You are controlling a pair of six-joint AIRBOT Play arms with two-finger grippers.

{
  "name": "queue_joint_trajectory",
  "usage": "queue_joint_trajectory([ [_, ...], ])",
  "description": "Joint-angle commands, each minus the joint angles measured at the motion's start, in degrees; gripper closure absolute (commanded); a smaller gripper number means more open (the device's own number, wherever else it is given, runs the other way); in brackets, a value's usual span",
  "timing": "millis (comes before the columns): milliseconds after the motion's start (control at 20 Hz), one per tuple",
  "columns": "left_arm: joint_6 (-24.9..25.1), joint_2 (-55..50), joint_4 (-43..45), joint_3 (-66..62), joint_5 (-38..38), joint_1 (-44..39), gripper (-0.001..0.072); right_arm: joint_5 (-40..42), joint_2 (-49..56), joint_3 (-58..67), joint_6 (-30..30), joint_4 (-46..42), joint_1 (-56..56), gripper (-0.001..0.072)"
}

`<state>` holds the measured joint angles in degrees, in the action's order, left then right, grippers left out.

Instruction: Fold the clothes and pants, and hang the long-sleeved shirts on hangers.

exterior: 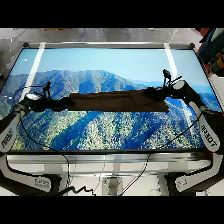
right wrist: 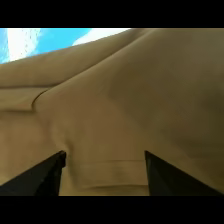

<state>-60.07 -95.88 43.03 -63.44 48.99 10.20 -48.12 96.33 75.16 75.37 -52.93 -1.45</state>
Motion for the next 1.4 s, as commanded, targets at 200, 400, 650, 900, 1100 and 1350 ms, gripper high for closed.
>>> queue_joint_trajectory([
  [200, 2.1, -0.8, -1.5, -8.7, -1.1, -6.2, 0.0689, 5.5, 0.0, 0.6, -0.1, -0.3, 8.8, 0.0698],
  [400, 2.0, 5.4, 0.3, -14.1, 15.2, -5.0, 0.069, 9.7, 0.0, 1.8, -1.2, -0.2, 16.2, 0.0699],
  [650, 1.7, 18.8, 8.2, -14.2, 28.1, -3.9, 0.069, 13.3, 2.5, 1.8, 5.4, 0.9, 28.0, 0.07],
  [900, 0.7, 28.3, 12.7, -14.2, 28.2, -1.1, 0.0689, 16.5, 5.8, 1.8, 6.7, 5.8, 42.4, 0.0699],
  [1100, 0.0, 28.3, 10.8, -14.1, 28.2, -1.9, 0.0689, 16.8, 5.8, 2.8, 6.6, 5.4, 47.2, 0.0699],
  [1350, -1.5, 22.2, 4.1, -14.1, 22.3, -11.3, 0.069, 9.6, 1.8, 6.4, 6.7, -4.7, 36.0, 0.0699],
])
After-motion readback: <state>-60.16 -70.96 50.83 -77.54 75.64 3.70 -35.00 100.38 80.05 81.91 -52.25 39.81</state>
